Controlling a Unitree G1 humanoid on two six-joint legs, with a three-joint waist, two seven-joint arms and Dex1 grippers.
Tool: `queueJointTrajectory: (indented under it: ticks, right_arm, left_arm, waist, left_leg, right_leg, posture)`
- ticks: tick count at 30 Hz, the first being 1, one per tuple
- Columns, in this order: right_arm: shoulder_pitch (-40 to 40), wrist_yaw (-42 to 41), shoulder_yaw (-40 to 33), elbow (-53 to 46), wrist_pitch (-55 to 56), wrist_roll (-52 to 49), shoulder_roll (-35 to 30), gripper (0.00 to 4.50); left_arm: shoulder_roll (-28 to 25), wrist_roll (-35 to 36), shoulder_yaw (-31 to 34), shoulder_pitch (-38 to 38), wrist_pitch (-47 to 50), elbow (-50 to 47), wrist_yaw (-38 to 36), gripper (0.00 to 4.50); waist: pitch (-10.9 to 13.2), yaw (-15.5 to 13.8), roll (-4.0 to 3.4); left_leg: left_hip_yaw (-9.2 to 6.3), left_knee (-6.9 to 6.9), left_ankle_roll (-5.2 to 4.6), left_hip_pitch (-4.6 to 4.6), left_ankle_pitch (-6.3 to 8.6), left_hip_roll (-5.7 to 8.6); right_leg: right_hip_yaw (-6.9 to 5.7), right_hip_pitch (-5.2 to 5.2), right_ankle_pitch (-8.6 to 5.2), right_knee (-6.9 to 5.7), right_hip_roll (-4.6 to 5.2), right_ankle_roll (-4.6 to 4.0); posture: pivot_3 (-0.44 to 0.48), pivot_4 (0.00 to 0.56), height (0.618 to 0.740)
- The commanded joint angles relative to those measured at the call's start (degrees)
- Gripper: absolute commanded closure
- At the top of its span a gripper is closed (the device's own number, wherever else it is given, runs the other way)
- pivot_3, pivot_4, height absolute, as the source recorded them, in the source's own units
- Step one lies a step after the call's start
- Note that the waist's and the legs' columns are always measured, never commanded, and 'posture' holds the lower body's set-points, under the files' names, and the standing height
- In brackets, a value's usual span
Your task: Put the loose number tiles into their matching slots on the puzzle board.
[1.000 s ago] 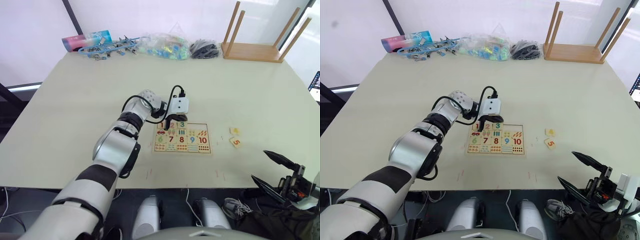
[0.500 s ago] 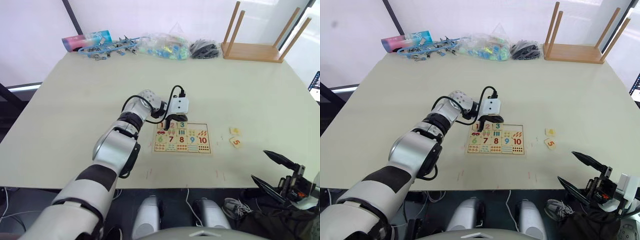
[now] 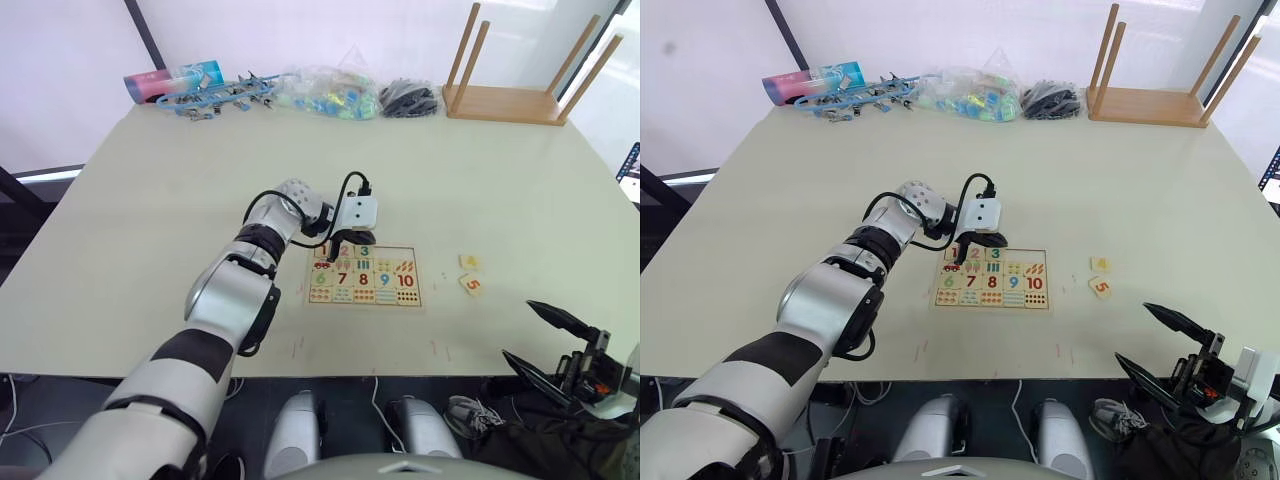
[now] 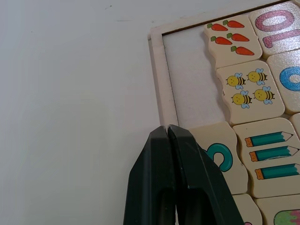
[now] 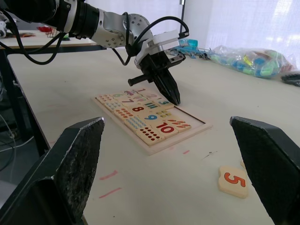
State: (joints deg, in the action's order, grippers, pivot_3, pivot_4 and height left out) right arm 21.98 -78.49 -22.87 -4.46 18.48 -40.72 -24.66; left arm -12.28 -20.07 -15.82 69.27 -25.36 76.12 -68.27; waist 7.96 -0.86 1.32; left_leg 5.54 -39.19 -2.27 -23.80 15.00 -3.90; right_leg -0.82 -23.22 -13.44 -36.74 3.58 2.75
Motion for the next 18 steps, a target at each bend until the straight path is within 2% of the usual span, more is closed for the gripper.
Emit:
queueJointTrajectory:
  ticks: [1, 18]
  right_arm:
    - [-0.1, -0.4, -0.6, -1.0, 0.4, -0.7, -0.9, 0.00]
    - [-0.7, -0.8, -0.6, -0.5, 0.2, -0.7, -1.1, 0.00]
  left_arm:
    - [-0.3, 0.7, 0.5, 0.2, -1.0, -0.3, -0.3, 4.39]
    - [-0.5, 1.2, 0.9, -0.2, -1.0, -0.4, -1.4, 4.39]
  waist:
    - [0.0, 0.0, 0.00]
    - [0.0, 0.0, 0.00]
  left_leg:
    - [0.00, 0.00, 0.00, 0.00, 0.00, 0.00]
    - [0.00, 0.00, 0.00, 0.00, 0.00, 0.00]
  right_leg:
    - [0.00, 0.00, 0.00, 0.00, 0.00, 0.00]
    - [0.00, 0.00, 0.00, 0.00, 0.00, 0.01]
  posture:
    - [0.000, 0.150, 0.738]
    - [0.000, 0.150, 0.738]
